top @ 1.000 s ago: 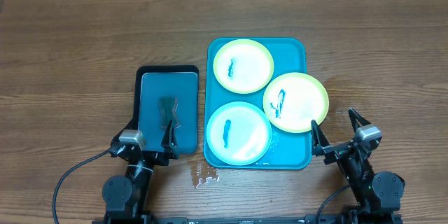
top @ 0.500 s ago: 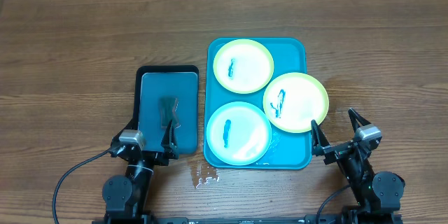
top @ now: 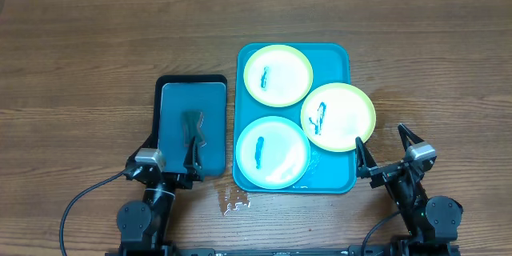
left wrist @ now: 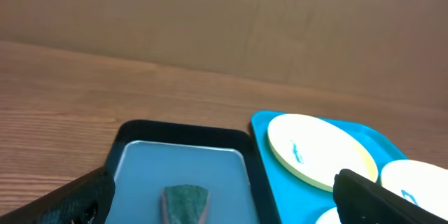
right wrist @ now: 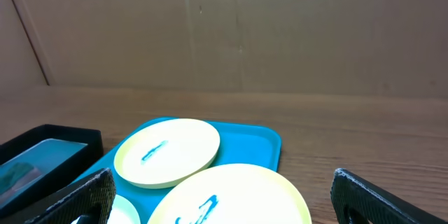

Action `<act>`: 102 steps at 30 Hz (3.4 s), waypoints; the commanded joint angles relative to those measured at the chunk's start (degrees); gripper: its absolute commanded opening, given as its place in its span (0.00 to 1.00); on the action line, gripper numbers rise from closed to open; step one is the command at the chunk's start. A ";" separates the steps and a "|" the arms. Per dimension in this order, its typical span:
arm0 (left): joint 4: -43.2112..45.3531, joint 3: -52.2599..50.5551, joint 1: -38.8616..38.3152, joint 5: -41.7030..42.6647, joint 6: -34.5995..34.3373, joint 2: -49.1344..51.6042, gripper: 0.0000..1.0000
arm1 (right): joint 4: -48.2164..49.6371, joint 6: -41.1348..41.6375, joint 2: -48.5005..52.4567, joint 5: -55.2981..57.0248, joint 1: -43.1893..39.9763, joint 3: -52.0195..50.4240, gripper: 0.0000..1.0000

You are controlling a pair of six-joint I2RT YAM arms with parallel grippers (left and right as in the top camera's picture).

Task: Clean dirty plates on tray and stack at the side

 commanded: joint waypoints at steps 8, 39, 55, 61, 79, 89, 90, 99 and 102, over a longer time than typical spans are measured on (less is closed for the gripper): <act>7.17 7.32 0.24 13.84 -5.81 0.96 1.00 | 1.36 6.80 1.36 -6.12 0.26 9.49 1.00; -75.71 83.54 0.22 -0.39 -4.76 68.24 0.92 | -37.42 27.08 77.48 14.60 31.45 41.77 0.68; -67.08 71.97 -4.98 -4.09 -9.29 75.30 0.85 | -24.65 33.27 91.71 22.03 29.77 42.75 0.04; -59.67 66.45 -7.34 -9.49 -12.98 84.94 0.84 | -23.04 34.07 91.71 24.35 29.77 42.86 0.04; -52.04 69.02 -7.13 -7.17 -14.14 109.18 0.04 | -24.06 33.81 91.71 24.37 29.77 42.84 0.04; -55.67 72.59 -7.30 -13.42 -12.46 106.64 0.04 | -25.11 33.86 91.71 24.35 29.77 42.82 0.05; -54.27 71.21 -7.52 -12.68 -12.44 106.88 0.04 | -25.14 33.86 91.71 24.35 29.77 42.82 0.05; -58.62 72.54 -8.41 -10.84 -11.13 107.89 0.04 | -25.16 33.86 91.71 24.33 29.77 42.82 0.06; -65.20 80.54 -8.52 -10.78 -11.15 107.86 0.04 | -25.16 33.86 91.71 24.33 29.77 42.82 0.06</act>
